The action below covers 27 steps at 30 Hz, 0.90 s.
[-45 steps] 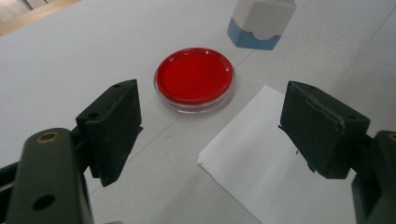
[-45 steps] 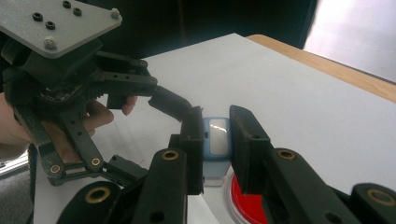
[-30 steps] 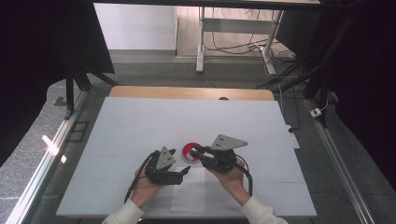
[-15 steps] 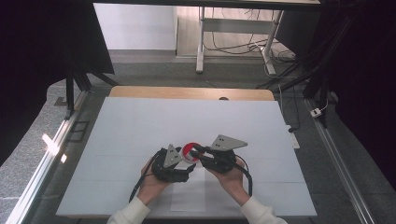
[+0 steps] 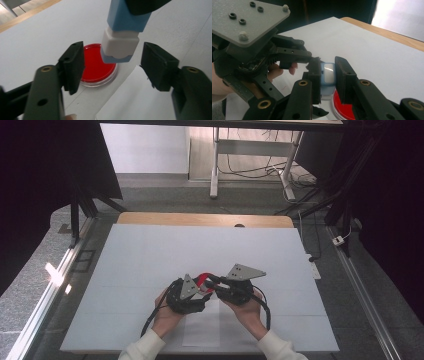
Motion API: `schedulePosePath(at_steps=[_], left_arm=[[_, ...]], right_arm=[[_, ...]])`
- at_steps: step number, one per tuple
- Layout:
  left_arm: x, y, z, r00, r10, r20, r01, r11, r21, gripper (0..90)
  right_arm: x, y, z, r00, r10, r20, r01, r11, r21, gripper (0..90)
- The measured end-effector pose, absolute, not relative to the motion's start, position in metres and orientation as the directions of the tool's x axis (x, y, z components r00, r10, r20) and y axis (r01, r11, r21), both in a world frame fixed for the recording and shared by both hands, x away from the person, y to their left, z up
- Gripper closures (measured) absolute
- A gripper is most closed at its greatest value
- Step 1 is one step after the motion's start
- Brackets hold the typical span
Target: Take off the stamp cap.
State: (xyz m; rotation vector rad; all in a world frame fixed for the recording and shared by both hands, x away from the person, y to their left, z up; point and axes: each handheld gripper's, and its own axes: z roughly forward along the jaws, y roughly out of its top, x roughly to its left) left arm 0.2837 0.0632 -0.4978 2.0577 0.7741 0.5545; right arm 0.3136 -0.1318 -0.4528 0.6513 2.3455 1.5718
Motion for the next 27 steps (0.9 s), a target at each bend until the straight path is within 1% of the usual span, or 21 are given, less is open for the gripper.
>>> schedulePosePath(at_steps=[4,8,15,27], left_arm=[[0.283,0.0632,-0.4971,0.713,0.693,0.112,0.315,-0.459,0.831,46.0],[0.2822,0.0626,-0.4971,0.71,0.692,0.129,0.307,-0.47,0.828,50.4],[0.2795,0.0608,-0.495,0.71,0.685,0.164,0.286,-0.494,0.821,54.9],[0.2791,0.0608,-0.4953,0.709,0.683,0.176,0.28,-0.502,0.818,60.5]], right_arm=[[0.3146,-0.1326,-0.4527,-0.87,0.49,0.056,0.234,0.31,0.922,75.2],[0.3149,-0.1335,-0.4524,-0.869,0.491,0.062,0.238,0.303,0.923,75.1],[0.3158,-0.1342,-0.4526,-0.866,0.495,0.067,0.242,0.298,0.923,75.1],[0.3167,-0.1352,-0.4529,-0.866,0.493,0.086,0.255,0.287,0.923,75.1]])
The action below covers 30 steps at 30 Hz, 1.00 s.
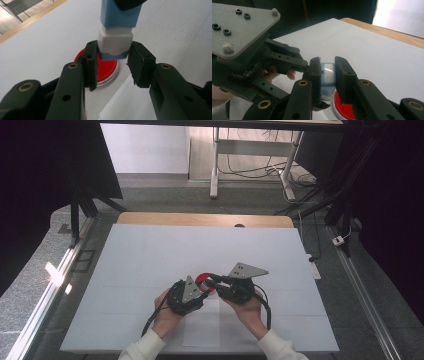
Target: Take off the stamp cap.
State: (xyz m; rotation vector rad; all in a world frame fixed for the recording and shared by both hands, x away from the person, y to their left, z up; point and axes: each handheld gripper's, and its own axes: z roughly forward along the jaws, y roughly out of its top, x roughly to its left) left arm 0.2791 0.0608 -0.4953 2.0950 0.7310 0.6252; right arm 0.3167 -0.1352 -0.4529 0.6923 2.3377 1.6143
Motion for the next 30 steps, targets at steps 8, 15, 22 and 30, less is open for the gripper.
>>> schedulePosePath(at_steps=[8,15,22,30], left_arm=[[0.2791,0.0601,-0.4959,0.707,0.682,0.189,0.277,-0.512,0.813,60.9],[0.279,0.0595,-0.4965,0.703,0.685,0.193,0.277,-0.513,0.812,60.9],[0.2789,0.0596,-0.4969,0.699,0.688,0.197,0.276,-0.513,0.813,62.7],[0.2788,0.0595,-0.4971,0.697,0.688,0.201,0.274,-0.515,0.812,63.0]], right_arm=[[0.3163,-0.1351,-0.4534,-0.864,0.495,0.096,0.259,0.273,0.926,75.2],[0.3163,-0.1348,-0.4541,-0.864,0.49,0.115,0.272,0.262,0.926,75.2],[0.3156,-0.1343,-0.455,-0.866,0.483,0.13,0.278,0.249,0.928,75.2],[0.3147,-0.134,-0.4552,-0.863,0.488,0.131,0.277,0.241,0.93,75.2]])
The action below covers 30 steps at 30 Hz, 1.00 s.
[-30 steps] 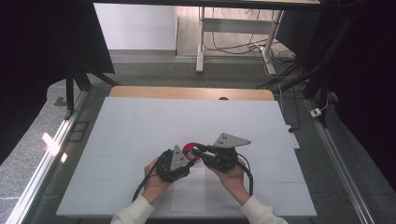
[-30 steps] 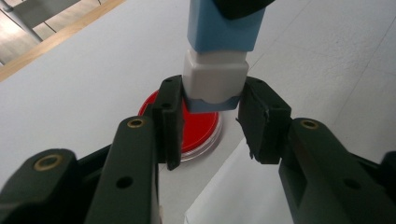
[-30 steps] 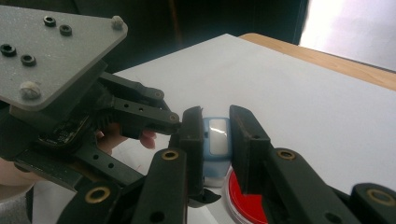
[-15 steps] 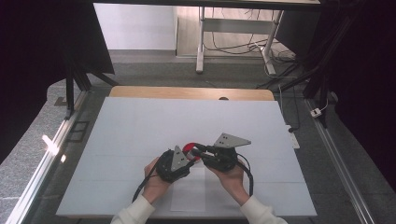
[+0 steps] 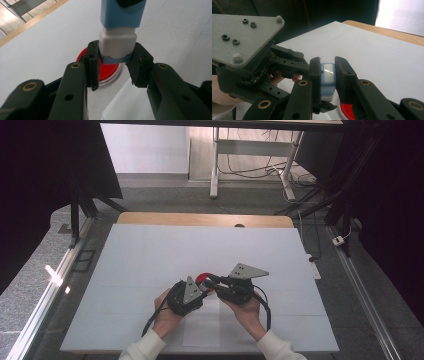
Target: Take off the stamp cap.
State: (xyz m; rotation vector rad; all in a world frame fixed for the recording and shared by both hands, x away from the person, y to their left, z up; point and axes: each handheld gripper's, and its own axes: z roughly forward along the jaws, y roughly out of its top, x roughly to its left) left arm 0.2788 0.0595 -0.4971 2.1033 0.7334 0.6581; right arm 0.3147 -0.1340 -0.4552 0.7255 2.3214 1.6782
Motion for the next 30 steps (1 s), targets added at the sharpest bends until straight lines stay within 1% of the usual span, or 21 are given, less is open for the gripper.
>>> schedulePosePath(at_steps=[17,30], left_arm=[[0.2779,0.0591,-0.4982,0.691,0.686,0.226,0.265,-0.532,0.804,64.4],[0.278,0.0595,-0.4999,0.702,0.678,0.22,0.268,-0.538,0.799,64.8]], right_arm=[[0.3129,-0.1337,-0.4567,-0.858,0.498,0.123,0.269,0.233,0.935,75.3],[0.3132,-0.1332,-0.4573,-0.857,0.502,0.119,0.273,0.245,0.93,75.4]])
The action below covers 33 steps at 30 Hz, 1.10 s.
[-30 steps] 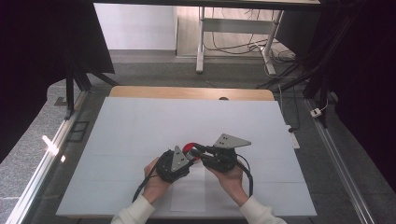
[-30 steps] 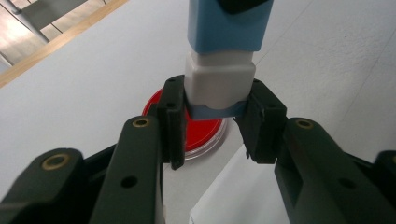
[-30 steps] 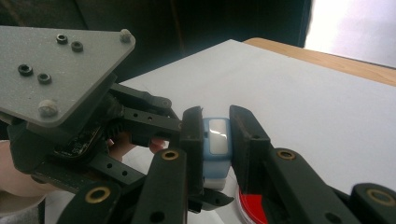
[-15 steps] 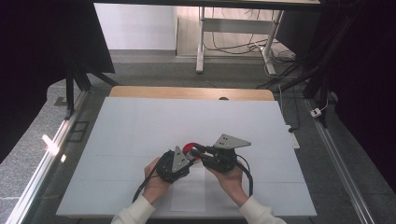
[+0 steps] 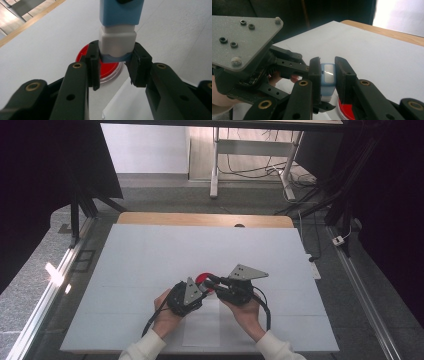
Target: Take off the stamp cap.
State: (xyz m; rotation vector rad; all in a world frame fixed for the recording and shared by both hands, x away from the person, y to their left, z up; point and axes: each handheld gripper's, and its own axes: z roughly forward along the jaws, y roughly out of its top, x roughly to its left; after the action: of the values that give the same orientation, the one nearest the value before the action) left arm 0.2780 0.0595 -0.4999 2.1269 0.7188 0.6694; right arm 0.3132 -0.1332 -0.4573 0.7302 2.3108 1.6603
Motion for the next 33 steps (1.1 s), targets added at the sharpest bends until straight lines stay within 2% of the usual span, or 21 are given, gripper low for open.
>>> schedulePosePath(at_steps=[8,12,22,27,33], left_arm=[[0.2786,0.0594,-0.5015,0.707,0.669,0.229,0.265,-0.551,0.791,65.0],[0.28,0.0621,-0.5018,0.716,0.675,0.179,0.283,-0.515,0.809,64.9],[0.2798,0.0623,-0.5027,0.719,0.674,0.168,0.288,-0.509,0.811,65.0],[0.2791,0.0614,-0.5031,0.717,0.664,0.21,0.269,-0.542,0.796,65.1],[0.2794,0.0607,-0.5044,0.721,0.658,0.217,0.269,-0.554,0.788,65.1]], right_arm=[[0.3144,-0.1329,-0.4579,-0.857,0.5,0.121,0.281,0.258,0.924,75.4],[0.3142,-0.133,-0.458,-0.855,0.504,0.122,0.282,0.253,0.926,75.3],[0.3138,-0.1333,-0.4587,-0.852,0.507,0.132,0.29,0.247,0.925,75.3],[0.3148,-0.1333,-0.4586,-0.854,0.503,0.131,0.293,0.258,0.921,75.3],[0.3155,-0.1329,-0.4595,-0.854,0.502,0.134,0.3,0.267,0.916,75.3]])
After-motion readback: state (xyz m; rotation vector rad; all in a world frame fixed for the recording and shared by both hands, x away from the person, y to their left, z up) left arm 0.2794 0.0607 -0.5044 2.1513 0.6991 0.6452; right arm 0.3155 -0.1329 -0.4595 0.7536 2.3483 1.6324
